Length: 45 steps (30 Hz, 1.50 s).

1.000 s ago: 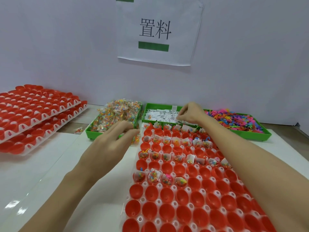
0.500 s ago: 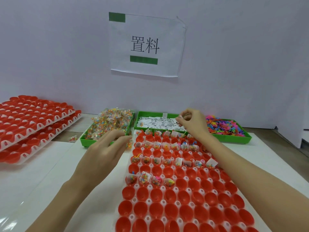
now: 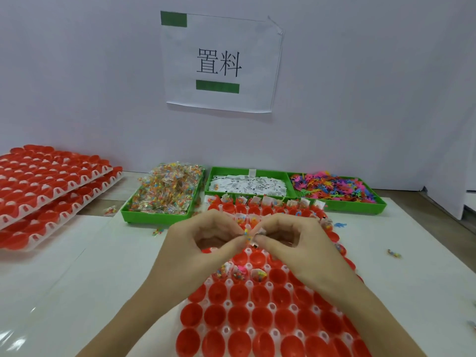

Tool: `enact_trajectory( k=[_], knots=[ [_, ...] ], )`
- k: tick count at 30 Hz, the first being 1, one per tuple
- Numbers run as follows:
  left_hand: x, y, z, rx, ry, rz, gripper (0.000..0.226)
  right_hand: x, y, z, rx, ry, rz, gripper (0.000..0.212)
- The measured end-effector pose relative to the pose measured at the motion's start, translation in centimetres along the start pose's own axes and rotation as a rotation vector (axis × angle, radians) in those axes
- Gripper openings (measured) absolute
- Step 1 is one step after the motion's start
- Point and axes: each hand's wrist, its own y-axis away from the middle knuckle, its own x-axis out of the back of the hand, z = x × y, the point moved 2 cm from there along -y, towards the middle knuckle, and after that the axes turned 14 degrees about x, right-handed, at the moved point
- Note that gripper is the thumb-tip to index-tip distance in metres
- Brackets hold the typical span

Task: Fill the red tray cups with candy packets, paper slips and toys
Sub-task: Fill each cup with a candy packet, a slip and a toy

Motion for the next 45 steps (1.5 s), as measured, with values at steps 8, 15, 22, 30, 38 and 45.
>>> enact_trajectory(
  k=[8,15,22,30,38,45],
  knots=[
    [0.4,-0.2,0.5,0.237,0.186,-0.051,0.016,0.3,0.6,-0.4,0.014,0.069,0.100,0.009],
    [-0.3,0.1,0.5,0.249,0.065,-0.149,0.009,0.6,0.8,-1.1,0.012,0.013,-0.030,0.004],
    [-0.4,0.4,0.4,0.029,-0.194,-0.086,0.017,1.5,1.1,-1.1,-0.044,0.016,-0.165,0.013],
    [-0.7,0.4,0.3,0.141,-0.029,-0.161,0.010,1.8,1.1,-0.6,-0.252,-0.293,-0.136,0.020],
    [0.2,-0.1,0.8,0.199,0.011,-0.096,0.010,7.7,-2.0,2.0,-0.259,-0.086,0.103,0.023],
    [0.5,-0.7,-0.5,0.213,0.004,0.039,0.017,13.1,-9.9,12.0,-0.365,0.335,0.144,0.015]
  ],
)
